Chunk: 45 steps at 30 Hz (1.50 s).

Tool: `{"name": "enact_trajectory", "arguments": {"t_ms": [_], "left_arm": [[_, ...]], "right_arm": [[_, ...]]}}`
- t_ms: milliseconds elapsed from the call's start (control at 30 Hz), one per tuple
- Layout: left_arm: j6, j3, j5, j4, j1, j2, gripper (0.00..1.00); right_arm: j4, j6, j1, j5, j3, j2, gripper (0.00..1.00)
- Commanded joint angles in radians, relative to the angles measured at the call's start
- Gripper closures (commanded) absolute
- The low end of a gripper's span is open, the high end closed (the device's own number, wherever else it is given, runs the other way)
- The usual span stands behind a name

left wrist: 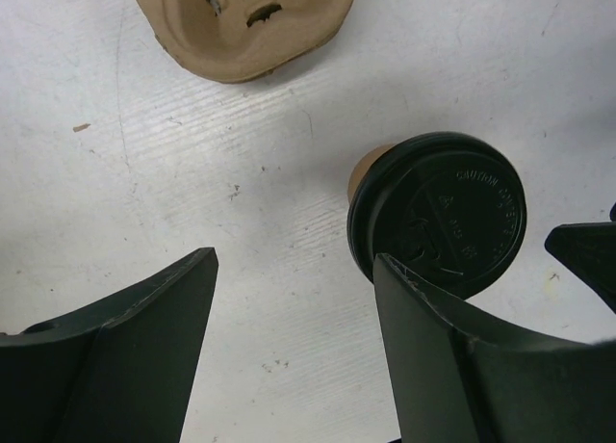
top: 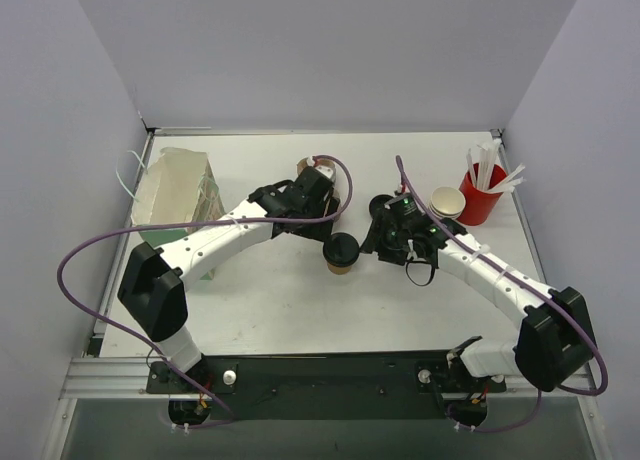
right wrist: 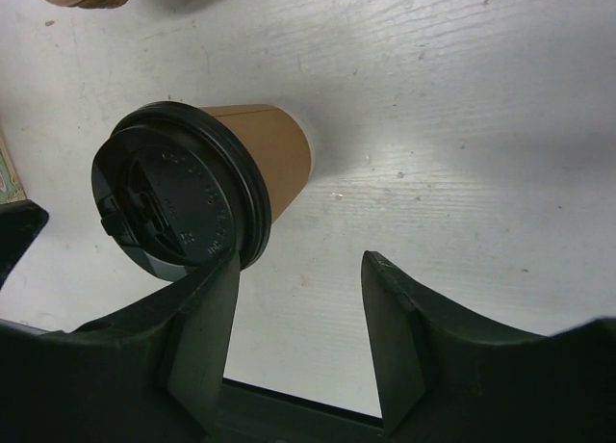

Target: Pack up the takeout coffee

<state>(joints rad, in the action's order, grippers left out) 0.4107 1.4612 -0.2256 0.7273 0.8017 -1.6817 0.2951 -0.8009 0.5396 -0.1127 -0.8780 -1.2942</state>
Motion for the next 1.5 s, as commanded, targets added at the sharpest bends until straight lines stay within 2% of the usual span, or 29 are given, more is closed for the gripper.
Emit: {"name": "enact_trajectory", "arguments": {"t_ms": [0, 167, 267, 400, 567, 867, 1467], "left_arm": [[0.011, -0.03, 0.034, -0.075, 0.002, 0.01, 0.25], [0.016, -0.039, 0.04, -0.094, 0.002, 0.02, 0.26], [0.014, -0.036, 0.051, -0.101, 0.001, 0.019, 0.27], [0.022, -0.032, 0.075, -0.109, 0.001, 0.002, 0.36], [0.034, -0.024, 0.103, -0.121, 0.001, -0.012, 0.42], [0.05, -0.036, 0.124, -0.135, 0.001, -0.035, 0.51], [0.054, -0.05, 0.149, -0.154, 0.001, -0.046, 0.59]], "right_arm": [[0.007, 0.031, 0.031, 0.028, -0.065, -0.036, 0.52], [0.032, 0.042, 0.043, 0.067, -0.093, -0.037, 0.53], [0.042, 0.046, 0.046, 0.079, -0.111, -0.042, 0.57], [0.056, 0.051, 0.048, 0.094, -0.141, -0.069, 0.65], [0.059, 0.049, 0.053, 0.099, -0.161, -0.1, 0.74], [0.055, 0.048, 0.077, 0.11, -0.184, -0.142, 0.78], [0.052, 0.045, 0.1, 0.11, -0.202, -0.178, 0.82]]}}
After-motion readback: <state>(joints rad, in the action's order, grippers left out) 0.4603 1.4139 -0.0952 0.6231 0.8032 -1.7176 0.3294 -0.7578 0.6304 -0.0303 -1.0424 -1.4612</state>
